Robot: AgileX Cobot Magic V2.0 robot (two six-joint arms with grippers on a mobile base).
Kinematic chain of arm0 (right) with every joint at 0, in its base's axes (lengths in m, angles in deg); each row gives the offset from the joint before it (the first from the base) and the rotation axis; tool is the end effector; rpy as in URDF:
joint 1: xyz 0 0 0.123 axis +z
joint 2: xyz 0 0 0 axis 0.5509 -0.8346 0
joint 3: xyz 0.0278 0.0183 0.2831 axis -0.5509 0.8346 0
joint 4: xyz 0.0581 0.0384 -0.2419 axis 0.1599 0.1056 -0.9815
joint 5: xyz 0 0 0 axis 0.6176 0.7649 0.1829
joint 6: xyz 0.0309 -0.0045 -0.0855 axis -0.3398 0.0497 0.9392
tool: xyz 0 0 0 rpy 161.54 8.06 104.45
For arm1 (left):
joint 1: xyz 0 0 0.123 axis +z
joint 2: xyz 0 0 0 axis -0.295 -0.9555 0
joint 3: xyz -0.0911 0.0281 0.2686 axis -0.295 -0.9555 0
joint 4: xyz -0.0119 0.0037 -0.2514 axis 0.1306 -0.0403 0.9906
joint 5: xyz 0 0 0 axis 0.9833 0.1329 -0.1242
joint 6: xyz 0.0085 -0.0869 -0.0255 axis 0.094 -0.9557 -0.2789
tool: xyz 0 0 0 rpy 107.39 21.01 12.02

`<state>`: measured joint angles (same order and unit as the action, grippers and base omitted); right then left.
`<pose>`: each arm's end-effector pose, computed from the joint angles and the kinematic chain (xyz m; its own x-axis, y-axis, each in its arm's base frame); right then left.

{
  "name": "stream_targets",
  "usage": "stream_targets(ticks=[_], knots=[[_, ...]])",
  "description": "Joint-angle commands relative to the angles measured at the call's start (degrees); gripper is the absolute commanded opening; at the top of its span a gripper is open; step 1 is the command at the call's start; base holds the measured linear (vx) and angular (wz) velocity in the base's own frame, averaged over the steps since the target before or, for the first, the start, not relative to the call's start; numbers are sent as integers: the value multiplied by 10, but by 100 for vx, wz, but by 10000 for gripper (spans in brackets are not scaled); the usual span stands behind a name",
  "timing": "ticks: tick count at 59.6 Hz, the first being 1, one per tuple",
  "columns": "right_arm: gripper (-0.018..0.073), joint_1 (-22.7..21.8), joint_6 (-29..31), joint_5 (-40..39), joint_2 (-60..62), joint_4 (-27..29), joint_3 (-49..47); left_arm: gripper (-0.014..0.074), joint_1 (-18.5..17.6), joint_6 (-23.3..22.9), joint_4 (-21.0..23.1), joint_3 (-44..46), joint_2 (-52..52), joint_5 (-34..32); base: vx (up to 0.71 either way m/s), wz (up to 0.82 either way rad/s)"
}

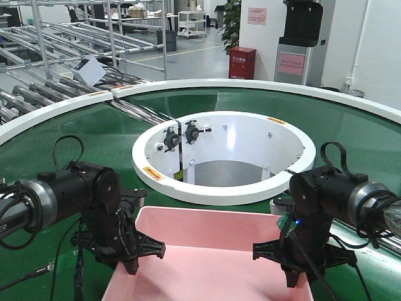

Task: Grab pink bin and stack on right shelf
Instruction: 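Close both grippers on the bin walls and lift the bin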

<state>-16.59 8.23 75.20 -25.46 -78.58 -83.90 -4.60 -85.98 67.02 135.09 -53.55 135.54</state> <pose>0.3923 0.1101 0.2073 -0.9804 0.1038 -0.1675 0.1099 0.9936 -0.0272 0.3984 -0.1615 0.2221 -0.9531 0.1687 -0.2511 0.1929 0.9784 -0.0749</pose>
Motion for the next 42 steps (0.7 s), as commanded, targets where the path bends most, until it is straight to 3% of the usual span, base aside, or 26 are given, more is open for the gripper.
stream_targets(ticks=[1,13,29,42], knots=[[9,-4,-1,-3,33,-22,-17,121,2,0,-17,19,32,-3,0,0],[-3,-4,1,18,41,-24,-31,122,2,-17,-26,19,44,18,0,0],[-3,34,-2,43,130,-79,-29,122,-7,-109,-110,15,155,92,0,0],[-3,89,-31,26,256,-110,61,122,-66,-209,-165,-113,307,57,0,0]])
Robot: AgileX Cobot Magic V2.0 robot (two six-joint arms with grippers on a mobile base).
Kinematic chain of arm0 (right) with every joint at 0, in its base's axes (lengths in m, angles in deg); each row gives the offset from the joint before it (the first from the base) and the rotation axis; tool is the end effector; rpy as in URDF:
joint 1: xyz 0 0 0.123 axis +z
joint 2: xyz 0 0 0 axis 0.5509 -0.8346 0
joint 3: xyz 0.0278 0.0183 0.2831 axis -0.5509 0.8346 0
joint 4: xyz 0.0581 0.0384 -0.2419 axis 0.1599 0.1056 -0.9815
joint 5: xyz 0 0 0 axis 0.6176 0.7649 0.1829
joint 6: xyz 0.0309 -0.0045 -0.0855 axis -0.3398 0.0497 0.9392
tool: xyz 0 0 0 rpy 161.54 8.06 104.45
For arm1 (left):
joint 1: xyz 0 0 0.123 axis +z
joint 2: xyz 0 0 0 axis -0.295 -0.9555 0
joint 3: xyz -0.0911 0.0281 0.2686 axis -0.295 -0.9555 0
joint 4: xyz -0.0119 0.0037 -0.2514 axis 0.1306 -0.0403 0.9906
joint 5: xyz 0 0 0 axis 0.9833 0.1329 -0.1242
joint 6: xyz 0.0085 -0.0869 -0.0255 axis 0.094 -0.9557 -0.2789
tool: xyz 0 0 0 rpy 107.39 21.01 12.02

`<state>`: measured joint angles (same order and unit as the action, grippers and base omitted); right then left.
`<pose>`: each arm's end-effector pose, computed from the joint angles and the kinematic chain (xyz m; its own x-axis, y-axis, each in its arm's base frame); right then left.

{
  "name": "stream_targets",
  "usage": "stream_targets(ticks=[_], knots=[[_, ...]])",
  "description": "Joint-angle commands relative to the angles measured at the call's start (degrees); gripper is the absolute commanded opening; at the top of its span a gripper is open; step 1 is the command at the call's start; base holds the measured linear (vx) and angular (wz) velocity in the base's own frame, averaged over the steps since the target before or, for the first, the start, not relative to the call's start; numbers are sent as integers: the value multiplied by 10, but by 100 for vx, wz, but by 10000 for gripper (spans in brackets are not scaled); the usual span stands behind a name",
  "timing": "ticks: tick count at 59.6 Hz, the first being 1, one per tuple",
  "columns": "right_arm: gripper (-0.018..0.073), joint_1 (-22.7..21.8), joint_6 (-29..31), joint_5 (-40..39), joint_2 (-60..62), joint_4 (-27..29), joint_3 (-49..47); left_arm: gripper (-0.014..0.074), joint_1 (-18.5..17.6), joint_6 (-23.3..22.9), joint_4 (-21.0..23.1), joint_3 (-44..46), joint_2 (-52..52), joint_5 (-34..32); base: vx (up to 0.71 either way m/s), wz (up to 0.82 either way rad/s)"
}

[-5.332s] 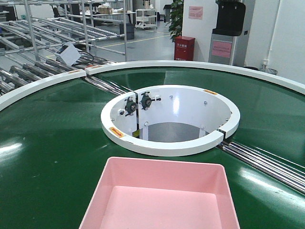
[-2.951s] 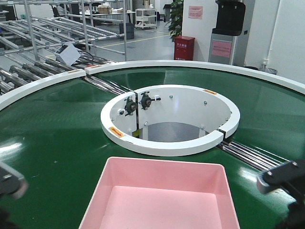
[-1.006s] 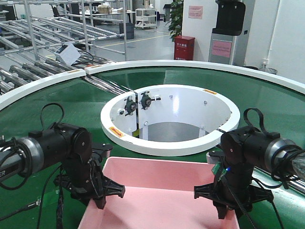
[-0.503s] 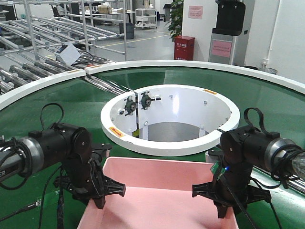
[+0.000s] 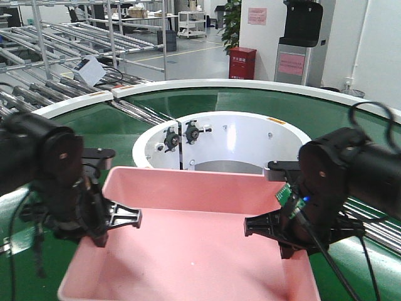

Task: Grab pink bin and stack on right shelf
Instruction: 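Close both grippers on the bin walls and lift the bin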

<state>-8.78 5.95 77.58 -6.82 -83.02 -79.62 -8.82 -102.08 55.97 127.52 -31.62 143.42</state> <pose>0.3240 0.1325 0.3110 -0.9243 0.0026 -0.3816 0.0033 1.0000 -0.0012 0.3155 -0.1386 0.3316 -0.9175 0.0209 -0.3973 0.0299 0.9994 -0.0166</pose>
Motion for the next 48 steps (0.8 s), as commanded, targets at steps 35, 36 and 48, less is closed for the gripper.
stream_targets(ticks=[35,36,48], knots=[[-3,22,-44,-13,212,-56,147,125,-126,-182,-72,-244,286,-136,0,0],[-3,22,-44,-13,212,-56,147,125,-126,-182,-72,-244,286,-136,0,0],[-3,22,-44,-13,212,-56,147,125,-125,-182,-72,-244,286,-136,0,0]])
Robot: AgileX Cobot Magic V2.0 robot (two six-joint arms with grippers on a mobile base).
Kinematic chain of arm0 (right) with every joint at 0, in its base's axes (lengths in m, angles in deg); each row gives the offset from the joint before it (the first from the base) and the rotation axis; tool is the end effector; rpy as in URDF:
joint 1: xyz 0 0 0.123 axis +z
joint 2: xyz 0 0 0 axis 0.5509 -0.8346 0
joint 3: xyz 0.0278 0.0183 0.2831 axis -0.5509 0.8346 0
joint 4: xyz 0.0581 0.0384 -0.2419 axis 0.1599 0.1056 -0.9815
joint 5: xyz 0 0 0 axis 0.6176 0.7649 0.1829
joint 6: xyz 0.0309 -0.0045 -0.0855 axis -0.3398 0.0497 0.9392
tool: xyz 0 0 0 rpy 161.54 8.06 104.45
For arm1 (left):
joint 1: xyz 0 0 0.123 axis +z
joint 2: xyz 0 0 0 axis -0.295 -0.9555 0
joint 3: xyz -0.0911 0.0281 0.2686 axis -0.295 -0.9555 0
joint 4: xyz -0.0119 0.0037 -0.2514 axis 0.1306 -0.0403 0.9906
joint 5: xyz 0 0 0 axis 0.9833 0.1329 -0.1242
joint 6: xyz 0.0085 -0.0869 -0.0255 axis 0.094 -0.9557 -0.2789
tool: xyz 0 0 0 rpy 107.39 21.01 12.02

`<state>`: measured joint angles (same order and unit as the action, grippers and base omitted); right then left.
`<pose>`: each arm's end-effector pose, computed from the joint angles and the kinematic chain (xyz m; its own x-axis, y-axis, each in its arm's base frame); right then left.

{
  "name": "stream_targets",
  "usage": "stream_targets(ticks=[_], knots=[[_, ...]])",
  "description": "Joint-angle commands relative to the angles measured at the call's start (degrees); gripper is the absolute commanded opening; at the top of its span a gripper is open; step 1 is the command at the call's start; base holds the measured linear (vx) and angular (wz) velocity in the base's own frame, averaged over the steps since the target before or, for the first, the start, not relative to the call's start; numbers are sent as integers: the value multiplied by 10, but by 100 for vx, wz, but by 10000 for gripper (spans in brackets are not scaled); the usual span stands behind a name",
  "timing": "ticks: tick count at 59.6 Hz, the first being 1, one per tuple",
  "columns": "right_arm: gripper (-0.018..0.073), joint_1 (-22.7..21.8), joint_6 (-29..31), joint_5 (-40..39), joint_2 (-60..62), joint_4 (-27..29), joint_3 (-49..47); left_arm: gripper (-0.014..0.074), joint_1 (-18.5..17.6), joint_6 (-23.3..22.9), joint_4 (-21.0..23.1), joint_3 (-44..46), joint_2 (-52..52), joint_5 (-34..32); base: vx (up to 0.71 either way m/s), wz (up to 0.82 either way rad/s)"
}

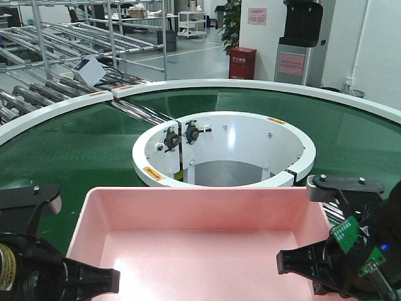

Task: Grab pink bin and stack on right shelf
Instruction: 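Close both grippers on the bin walls and lift the bin, then hold the bin with both grippers while the base turns away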

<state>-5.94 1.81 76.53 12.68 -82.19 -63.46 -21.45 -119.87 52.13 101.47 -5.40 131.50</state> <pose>0.2365 0.1080 0.3345 -0.8995 0.0468 -0.4344 0.0154 0.9970 0.0756 0.1919 -0.1316 0.3398 -0.8340 -0.0837 -0.5454 0.0418 0.9760 -0.2137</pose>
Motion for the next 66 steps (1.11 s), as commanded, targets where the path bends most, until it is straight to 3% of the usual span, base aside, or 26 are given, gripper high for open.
stream_targets(ticks=[1,43,66], knots=[[-3,-6,-3,-2,17,-65,-14,125,1,-4,-34,17,24,-17,0,0],[-3,-6,-3,-2,17,-65,-14,125,1,-4,-34,17,24,-17,0,-1],[-3,-6,-3,0,17,-66,-14,125,1,-4,-34,17,24,-17,-6,-28]])
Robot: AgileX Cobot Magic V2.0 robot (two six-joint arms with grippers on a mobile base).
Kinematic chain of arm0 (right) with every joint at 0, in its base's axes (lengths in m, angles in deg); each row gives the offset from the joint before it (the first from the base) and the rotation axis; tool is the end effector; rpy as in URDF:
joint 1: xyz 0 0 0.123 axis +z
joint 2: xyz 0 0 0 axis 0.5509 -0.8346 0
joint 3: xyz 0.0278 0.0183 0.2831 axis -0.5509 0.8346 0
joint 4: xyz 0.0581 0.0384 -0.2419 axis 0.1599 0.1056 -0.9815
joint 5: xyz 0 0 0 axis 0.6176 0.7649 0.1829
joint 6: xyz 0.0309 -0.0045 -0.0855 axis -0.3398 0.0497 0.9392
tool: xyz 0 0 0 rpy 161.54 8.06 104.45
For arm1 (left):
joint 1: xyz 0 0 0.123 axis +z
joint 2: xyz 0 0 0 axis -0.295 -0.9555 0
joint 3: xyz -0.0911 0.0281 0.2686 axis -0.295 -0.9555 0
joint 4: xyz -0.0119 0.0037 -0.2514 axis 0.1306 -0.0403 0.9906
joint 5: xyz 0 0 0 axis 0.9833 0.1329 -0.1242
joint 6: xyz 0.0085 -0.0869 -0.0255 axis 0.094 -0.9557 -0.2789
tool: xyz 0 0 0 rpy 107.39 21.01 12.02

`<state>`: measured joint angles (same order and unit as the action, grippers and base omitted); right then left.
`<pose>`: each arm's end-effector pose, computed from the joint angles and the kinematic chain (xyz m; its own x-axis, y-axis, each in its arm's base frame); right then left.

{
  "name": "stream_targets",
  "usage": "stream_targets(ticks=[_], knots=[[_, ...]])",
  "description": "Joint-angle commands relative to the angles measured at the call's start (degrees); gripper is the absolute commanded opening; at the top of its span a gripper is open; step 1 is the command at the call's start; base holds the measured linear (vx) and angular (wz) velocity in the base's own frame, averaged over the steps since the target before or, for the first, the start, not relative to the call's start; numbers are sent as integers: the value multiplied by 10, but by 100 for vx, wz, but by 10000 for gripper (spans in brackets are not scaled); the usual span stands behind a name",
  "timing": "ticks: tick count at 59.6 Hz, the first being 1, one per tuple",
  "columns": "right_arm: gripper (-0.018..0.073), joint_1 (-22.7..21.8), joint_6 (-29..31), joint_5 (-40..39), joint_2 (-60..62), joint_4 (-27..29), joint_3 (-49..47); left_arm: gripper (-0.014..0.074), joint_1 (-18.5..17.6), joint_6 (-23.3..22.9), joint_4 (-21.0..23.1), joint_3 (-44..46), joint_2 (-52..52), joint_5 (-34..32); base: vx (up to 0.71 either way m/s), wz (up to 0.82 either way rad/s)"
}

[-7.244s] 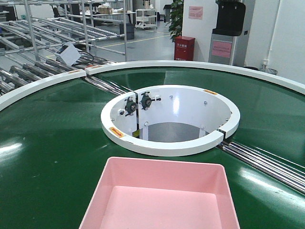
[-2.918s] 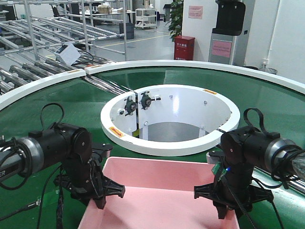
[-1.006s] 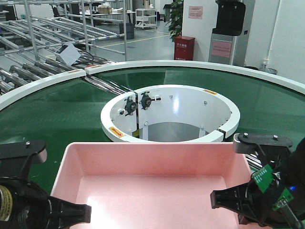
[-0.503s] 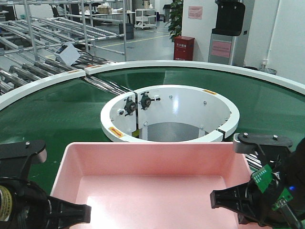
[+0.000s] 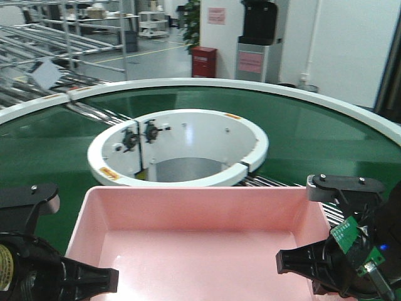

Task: Grab pink bin and stack on right shelf
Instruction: 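Hold the bin with both grippers while the base turns away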

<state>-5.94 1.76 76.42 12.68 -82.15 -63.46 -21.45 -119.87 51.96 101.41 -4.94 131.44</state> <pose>0.2366 0.1081 0.3345 -0.8989 0.0481 -0.4355 0.0158 0.9969 0.0775 0.1907 -0.1303 0.3414 -0.8296 -0.0849 -0.5519 0.0439 0.9754 -0.2159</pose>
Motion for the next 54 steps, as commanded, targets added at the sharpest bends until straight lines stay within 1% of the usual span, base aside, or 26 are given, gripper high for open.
stream_targets(ticks=[1,37,54], knots=[[-3,-6,-2,1,17,-67,-14,125,1,-4,-32,18,20,-16,-8,-41],[-3,-6,-2,1,17,-67,-14,125,1,-4,-32,18,20,-16,-9,-41],[-3,-6,-2,1,17,-67,-14,125,1,-4,-32,18,20,-16,-9,-67]])
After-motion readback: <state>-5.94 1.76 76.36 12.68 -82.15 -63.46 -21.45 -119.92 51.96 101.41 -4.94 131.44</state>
